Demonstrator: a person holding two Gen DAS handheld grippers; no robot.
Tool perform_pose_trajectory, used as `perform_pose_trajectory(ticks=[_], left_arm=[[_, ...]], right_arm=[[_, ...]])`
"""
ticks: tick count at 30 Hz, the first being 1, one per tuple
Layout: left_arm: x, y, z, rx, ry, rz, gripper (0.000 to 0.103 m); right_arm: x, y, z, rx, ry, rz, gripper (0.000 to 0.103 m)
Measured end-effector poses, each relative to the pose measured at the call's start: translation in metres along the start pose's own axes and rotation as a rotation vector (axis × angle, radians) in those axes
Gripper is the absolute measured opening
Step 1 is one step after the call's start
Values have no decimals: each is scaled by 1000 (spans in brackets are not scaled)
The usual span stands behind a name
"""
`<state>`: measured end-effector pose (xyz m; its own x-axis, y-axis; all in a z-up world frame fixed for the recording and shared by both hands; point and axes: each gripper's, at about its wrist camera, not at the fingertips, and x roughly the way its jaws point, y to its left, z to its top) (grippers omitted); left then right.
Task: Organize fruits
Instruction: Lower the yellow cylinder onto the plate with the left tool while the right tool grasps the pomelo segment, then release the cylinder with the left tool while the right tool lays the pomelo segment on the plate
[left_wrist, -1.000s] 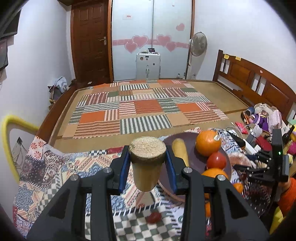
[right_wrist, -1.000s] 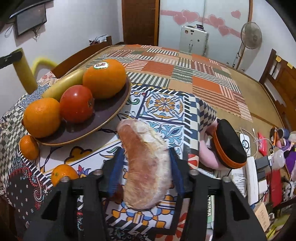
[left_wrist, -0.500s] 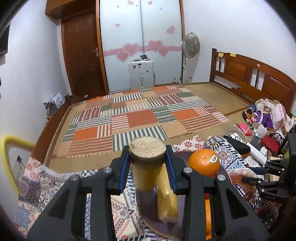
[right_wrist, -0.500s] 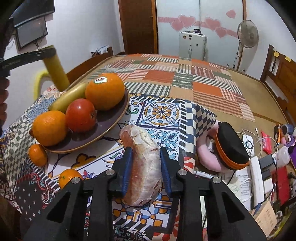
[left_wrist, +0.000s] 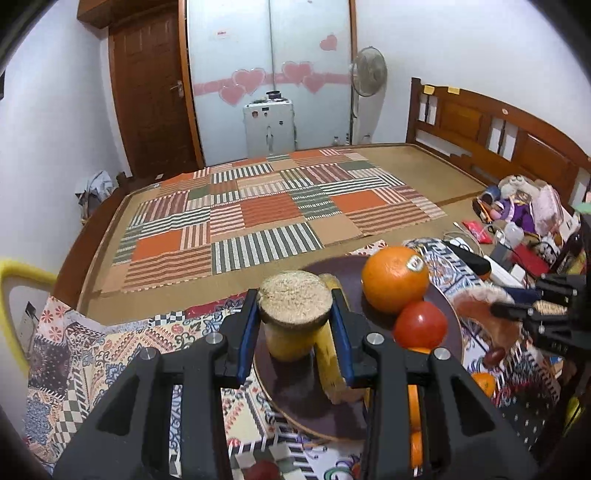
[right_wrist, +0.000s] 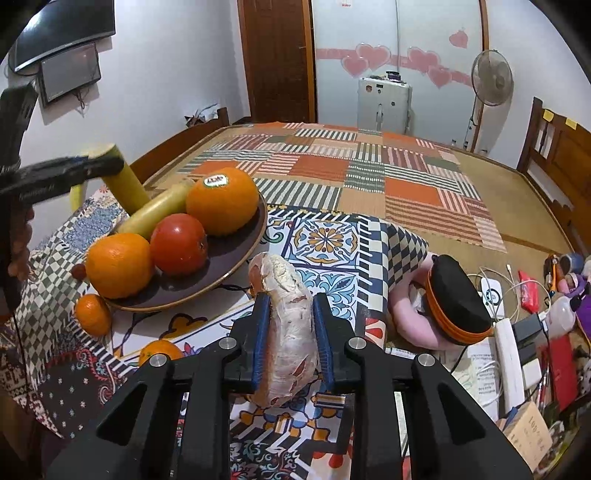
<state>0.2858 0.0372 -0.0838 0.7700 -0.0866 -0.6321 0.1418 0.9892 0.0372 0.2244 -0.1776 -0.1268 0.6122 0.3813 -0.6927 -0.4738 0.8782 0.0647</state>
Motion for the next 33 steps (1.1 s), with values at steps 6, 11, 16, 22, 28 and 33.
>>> perform_pose_trajectory(ticks=[6, 11, 16, 22, 28, 33], left_arm=[[-11, 3, -23, -2, 36, -25, 37], [-3, 4, -41, 2, 107, -43, 37], [6, 0, -46, -4, 133, -51, 37], [16, 1, -47, -15, 162, -63, 37], [17, 0, -43, -11, 152, -68, 37], [15, -3, -40, 7, 133, -65, 37]], right_arm=[[-12, 4, 5, -5, -32, 1, 21], [-21, 11, 14, -13, -71, 11, 21], [-22, 23, 26, -26, -99, 38, 21], [-9, 45, 45, -54, -121, 81, 21], [9, 65, 61, -78, -116, 119, 21], [21, 79, 73, -103, -103, 123, 21]])
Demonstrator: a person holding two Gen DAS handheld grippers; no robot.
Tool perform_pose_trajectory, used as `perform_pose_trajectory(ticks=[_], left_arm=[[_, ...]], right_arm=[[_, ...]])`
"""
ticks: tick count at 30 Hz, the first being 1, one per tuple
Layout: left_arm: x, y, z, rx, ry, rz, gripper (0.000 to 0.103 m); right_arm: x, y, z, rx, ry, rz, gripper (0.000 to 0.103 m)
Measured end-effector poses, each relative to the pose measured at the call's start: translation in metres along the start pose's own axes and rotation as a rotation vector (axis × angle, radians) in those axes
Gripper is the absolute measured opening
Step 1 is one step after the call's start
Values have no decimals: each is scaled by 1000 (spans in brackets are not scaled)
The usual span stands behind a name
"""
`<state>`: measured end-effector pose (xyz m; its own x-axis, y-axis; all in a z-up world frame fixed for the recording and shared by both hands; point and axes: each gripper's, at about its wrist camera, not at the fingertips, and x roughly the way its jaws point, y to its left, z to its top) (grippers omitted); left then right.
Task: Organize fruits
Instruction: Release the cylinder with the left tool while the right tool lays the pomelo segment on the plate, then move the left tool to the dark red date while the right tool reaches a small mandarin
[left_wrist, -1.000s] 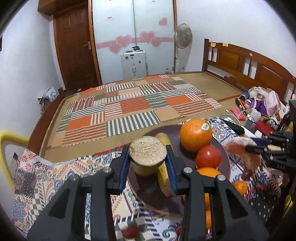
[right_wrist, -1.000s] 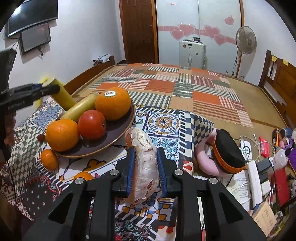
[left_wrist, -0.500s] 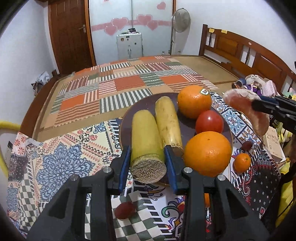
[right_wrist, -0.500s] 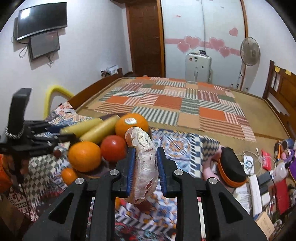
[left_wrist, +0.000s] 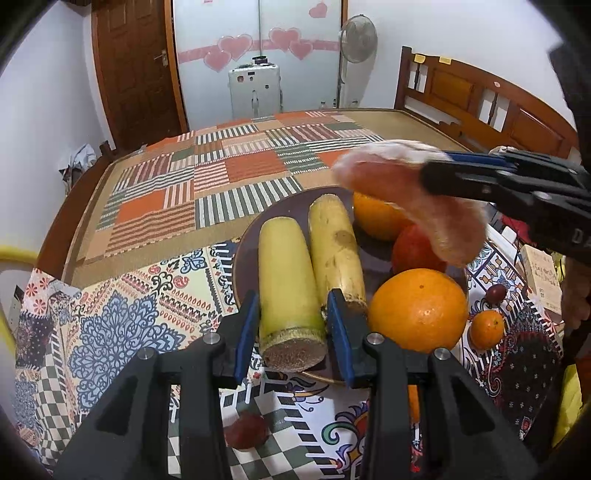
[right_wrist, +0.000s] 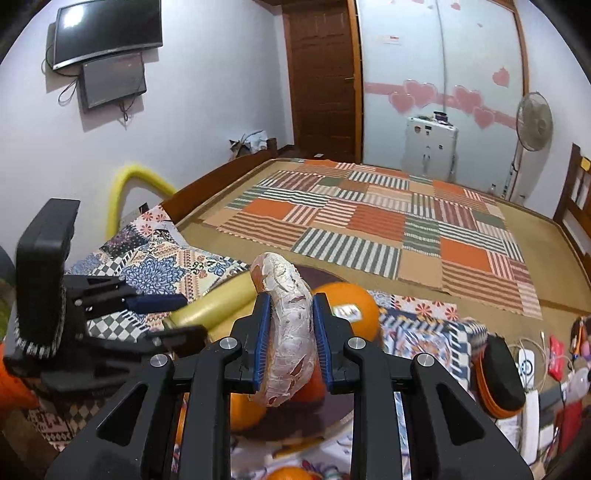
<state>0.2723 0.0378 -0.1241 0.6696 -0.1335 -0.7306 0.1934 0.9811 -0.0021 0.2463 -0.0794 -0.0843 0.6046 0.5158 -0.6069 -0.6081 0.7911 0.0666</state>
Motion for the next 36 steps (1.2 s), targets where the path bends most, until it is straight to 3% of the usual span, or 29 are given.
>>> perform_pose_trajectory(ticks=[13, 19, 31, 36], left_arm=[[-21, 8, 1, -29, -52, -28, 39], [-27, 16, -1, -53, -58, -19, 39], [-67, 27, -13, -89, -103, 8, 40], [-85, 29, -23, -96, -115, 25, 48]], right_arm=[[27, 6, 0, -14, 86, -31, 21], [22, 11, 2, -26, 76, -67, 22], [-44, 22, -6, -24, -21, -86, 22], [-65, 24, -20, -8, -44, -97, 23]])
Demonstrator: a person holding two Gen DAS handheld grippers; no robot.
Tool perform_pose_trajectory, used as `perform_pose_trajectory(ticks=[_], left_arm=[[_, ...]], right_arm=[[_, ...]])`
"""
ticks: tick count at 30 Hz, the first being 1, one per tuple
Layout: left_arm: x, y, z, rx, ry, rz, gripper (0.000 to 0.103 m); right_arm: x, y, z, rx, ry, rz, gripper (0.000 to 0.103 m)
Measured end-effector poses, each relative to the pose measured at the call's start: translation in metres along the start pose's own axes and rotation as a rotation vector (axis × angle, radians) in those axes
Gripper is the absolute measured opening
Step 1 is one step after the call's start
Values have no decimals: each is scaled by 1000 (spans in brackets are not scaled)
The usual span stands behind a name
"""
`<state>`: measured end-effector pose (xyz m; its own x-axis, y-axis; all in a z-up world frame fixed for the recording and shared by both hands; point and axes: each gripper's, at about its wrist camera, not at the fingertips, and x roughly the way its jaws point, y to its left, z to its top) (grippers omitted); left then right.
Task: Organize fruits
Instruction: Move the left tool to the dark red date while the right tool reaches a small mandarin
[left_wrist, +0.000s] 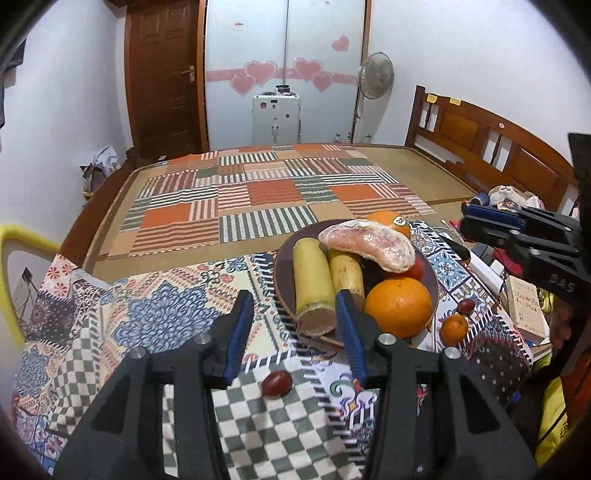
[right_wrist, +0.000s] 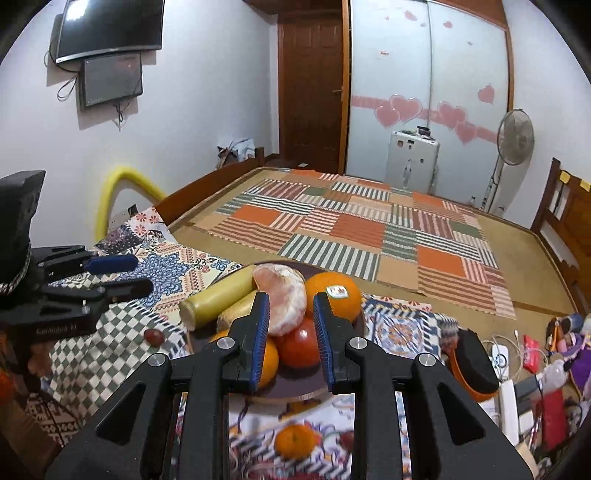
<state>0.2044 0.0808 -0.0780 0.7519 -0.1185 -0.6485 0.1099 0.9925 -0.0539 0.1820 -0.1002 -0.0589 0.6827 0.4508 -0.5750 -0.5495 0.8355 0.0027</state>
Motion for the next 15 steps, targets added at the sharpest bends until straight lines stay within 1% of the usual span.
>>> perform_pose_trajectory(ticks=[6, 9, 15], left_arm=[[-6, 1, -16, 6, 31, 11, 49], [-5, 5, -25, 2, 49, 16, 51], [9, 8, -47, -7, 112, 14, 51]], right_arm=[[-8, -1, -25, -1, 20, -33, 32], [-6, -1, -42, 3, 44, -46, 32], [9, -3, -72, 28, 110, -31, 32]])
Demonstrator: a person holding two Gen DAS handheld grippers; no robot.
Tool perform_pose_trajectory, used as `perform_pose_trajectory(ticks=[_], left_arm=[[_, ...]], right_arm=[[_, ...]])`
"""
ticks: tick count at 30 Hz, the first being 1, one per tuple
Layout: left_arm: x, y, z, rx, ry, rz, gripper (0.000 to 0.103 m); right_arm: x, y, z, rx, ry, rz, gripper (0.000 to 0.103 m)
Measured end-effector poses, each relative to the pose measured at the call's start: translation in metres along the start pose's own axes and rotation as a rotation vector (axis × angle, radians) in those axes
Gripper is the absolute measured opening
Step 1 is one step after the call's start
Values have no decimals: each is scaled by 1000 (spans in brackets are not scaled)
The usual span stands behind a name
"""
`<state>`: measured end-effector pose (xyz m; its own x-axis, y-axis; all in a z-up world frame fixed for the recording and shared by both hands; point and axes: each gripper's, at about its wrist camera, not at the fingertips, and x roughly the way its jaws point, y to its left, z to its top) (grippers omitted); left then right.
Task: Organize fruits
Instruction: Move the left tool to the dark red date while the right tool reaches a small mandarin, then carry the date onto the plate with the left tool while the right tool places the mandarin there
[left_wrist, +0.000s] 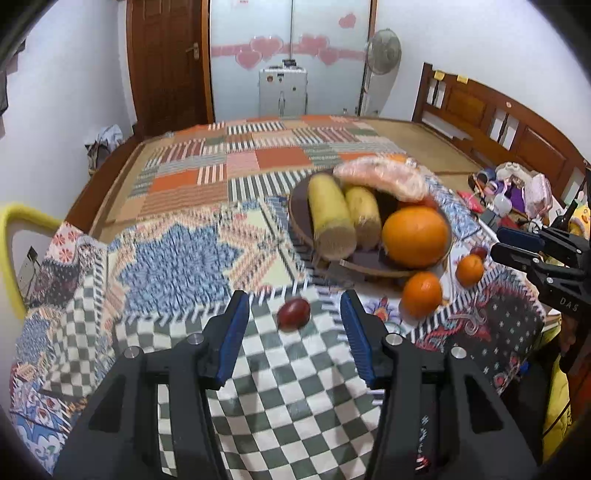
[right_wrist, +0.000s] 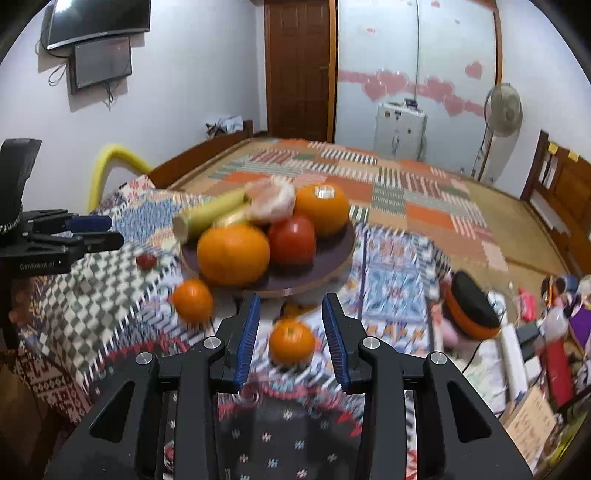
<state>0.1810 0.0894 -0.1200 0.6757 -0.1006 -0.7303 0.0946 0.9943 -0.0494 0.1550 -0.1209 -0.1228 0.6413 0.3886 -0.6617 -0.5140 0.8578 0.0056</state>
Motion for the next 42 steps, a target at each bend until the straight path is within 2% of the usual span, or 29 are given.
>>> perform_pose_trajectory(ticks=[9, 17, 21, 27, 32, 42], left_arm=[[28, 1, -17, -10, 73, -12, 51], [42, 1, -11, -28, 77, -19, 51], [51, 1, -7, -31, 93, -26, 43], [55, 0, -4, -29, 82, -13, 39], [55, 2, -4, -29, 77, -9, 24], [41, 4, -2, -23, 58, -17, 23]], right_arm=[[16, -5, -16, 5, 56, 6, 32], [24, -3, -15, 0, 59, 16, 32], [25, -3, -13, -1, 57, 20, 32], [28, -4, -15, 2, 75, 38, 33], [30, -6, -15, 5, 79, 39, 33], [17, -15, -8, 31, 35, 40, 32]])
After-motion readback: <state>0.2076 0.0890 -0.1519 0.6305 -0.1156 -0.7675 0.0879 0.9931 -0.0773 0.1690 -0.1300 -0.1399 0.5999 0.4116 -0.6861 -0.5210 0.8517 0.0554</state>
